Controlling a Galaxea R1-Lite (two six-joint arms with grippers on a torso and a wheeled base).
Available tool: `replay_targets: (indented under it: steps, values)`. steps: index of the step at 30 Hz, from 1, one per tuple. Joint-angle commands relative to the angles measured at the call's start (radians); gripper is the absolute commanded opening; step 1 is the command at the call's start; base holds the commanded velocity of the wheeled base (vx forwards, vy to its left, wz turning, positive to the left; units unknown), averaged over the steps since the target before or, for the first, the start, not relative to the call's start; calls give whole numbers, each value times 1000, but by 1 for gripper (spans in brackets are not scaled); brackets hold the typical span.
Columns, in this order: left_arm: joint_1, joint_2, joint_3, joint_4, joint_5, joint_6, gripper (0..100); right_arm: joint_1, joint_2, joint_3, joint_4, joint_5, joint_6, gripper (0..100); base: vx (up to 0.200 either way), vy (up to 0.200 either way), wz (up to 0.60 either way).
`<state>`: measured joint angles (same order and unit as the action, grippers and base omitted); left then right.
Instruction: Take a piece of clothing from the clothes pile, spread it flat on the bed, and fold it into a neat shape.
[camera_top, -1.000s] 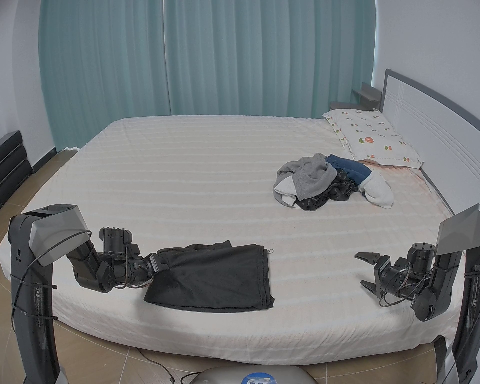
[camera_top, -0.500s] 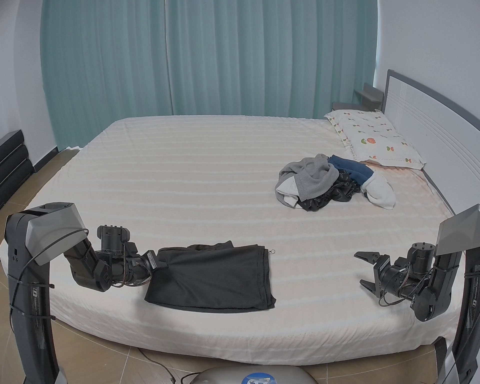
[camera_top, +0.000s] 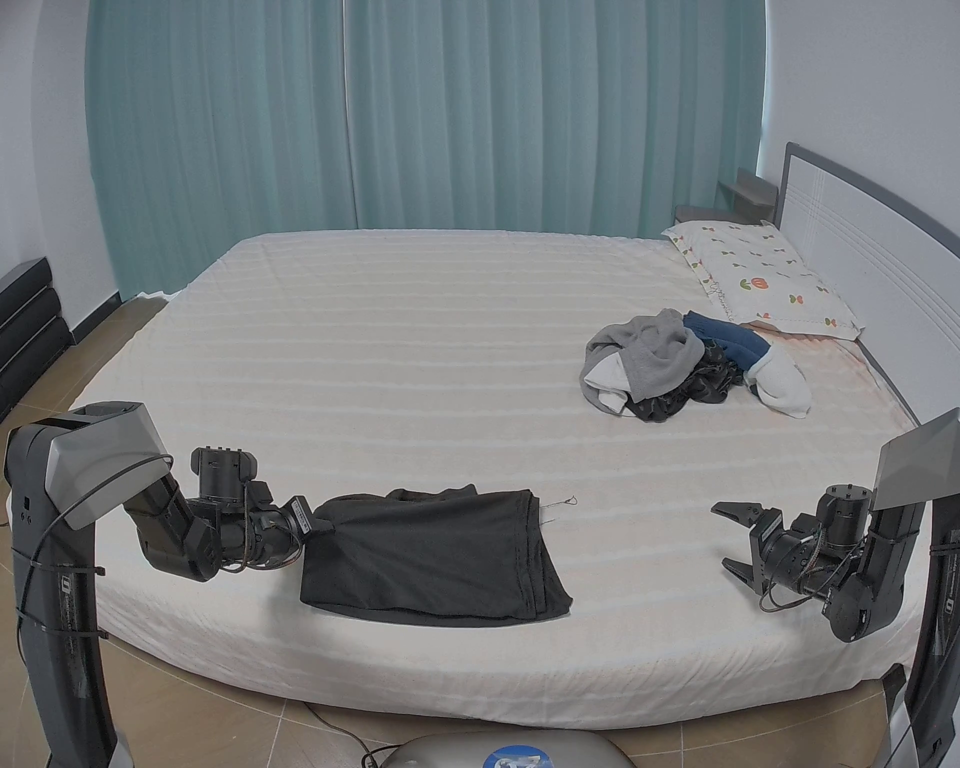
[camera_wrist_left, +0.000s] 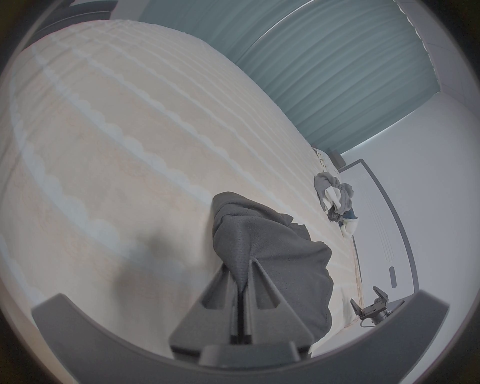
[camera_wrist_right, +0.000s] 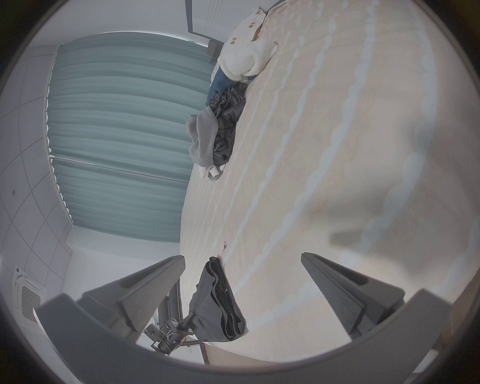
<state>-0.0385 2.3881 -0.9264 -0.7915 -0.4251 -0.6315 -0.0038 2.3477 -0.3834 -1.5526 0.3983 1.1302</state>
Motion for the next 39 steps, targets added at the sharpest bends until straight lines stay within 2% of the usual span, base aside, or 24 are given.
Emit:
replay_targets:
  steps: [1,39]
  values:
    - [2,-1,4,-18,0,-2,0,-1,-1,0,-12,1,0,100,0,200,0]
    - [46,6,6,-48,8,-39,0,1,-1,3,-12,-1,0,100,0,200,0]
